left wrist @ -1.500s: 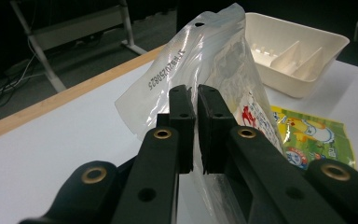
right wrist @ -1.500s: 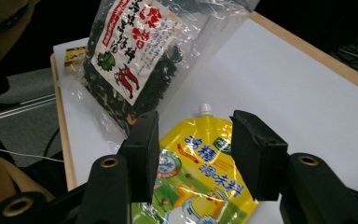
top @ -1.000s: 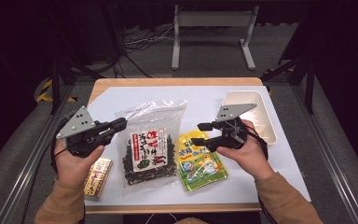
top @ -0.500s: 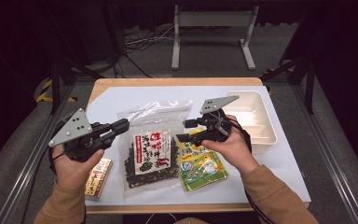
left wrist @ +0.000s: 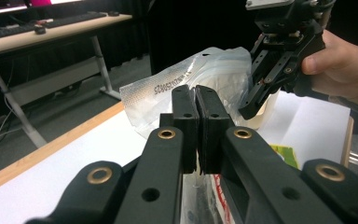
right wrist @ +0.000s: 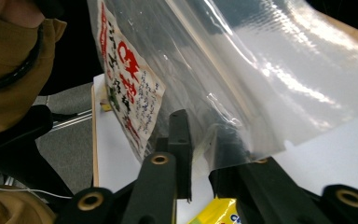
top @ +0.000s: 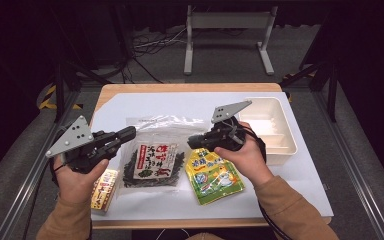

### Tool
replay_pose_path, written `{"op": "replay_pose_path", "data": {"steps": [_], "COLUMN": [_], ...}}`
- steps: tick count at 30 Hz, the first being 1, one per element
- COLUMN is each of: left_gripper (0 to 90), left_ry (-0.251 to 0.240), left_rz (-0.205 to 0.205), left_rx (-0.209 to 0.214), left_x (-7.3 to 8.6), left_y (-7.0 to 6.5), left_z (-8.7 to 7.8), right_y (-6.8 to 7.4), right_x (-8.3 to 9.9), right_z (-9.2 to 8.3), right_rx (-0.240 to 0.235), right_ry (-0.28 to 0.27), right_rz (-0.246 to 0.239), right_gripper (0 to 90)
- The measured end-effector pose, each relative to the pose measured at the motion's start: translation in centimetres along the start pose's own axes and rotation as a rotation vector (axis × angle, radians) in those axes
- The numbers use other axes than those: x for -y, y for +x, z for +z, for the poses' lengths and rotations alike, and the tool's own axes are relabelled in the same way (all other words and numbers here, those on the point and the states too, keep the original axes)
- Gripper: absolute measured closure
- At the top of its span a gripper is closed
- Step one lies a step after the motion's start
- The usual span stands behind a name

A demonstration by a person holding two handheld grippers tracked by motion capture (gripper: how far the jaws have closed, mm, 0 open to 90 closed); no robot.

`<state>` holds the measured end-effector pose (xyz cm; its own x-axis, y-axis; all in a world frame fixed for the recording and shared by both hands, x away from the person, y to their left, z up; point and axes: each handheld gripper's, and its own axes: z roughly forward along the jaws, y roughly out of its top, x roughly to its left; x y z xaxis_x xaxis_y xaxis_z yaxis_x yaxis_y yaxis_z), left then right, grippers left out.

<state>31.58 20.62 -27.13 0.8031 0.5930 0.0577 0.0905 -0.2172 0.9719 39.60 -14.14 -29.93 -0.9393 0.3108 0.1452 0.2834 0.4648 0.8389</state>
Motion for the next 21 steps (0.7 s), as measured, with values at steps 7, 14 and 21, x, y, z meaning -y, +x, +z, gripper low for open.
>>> {"op": "replay_pose_path", "data": {"steps": [7,14,21], "left_gripper": [87.8,85.9,81.9], "left_ry": [-0.031,-0.060,-0.122], "left_rz": [-0.004,-0.015,-0.042], "left_rx": [0.007,0.017,0.013], "left_x": [-0.2,-0.2,-0.2], "left_y": [0.0,0.1,0.2], "left_z": [-0.5,-0.7,-1.3], "right_y": [0.8,1.3,1.9], "right_x": [-0.5,-1.0,-1.5], "right_z": [-1.0,-1.9,-2.3], "right_rx": [0.016,0.047,0.048], "right_ry": [-0.041,-0.072,-0.088], "right_rz": [-0.038,-0.052,-0.031], "right_gripper": [86.3,88.7,90.0]}}
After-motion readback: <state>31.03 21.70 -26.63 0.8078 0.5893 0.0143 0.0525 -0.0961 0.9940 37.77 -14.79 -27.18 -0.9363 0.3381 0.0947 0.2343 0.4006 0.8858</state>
